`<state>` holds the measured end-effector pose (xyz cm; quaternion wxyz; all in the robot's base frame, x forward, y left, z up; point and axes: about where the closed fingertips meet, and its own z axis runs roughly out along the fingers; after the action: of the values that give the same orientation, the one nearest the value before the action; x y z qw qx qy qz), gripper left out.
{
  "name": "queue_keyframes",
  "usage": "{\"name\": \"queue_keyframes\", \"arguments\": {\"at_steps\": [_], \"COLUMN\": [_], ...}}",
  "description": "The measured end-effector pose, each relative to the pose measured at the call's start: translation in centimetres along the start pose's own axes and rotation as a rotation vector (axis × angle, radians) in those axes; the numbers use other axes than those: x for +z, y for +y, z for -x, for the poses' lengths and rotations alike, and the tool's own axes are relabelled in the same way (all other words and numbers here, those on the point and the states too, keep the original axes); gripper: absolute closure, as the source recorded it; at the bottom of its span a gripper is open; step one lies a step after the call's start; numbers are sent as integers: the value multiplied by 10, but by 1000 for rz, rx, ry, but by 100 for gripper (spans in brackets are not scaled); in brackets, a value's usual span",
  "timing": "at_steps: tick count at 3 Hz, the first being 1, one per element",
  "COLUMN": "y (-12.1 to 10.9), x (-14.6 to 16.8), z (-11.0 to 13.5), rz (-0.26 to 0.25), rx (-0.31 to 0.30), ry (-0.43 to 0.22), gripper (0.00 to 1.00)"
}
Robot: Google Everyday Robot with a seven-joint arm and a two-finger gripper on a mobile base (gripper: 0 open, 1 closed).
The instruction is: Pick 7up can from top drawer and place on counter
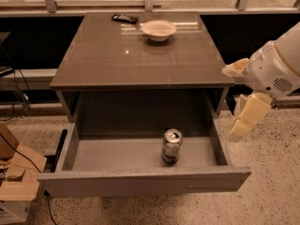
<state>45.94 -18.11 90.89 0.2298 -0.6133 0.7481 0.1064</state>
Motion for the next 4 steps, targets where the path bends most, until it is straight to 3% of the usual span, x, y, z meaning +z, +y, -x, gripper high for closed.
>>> {"name": "queue_keyframes", "arguments": {"at_steps": [1, 4], "y": [3, -1], "x": [28, 172], "z": [5, -7], "rz": [-1, 111], "rx": [19, 154], "ry": [-11, -160], "gripper": [0, 0]}}
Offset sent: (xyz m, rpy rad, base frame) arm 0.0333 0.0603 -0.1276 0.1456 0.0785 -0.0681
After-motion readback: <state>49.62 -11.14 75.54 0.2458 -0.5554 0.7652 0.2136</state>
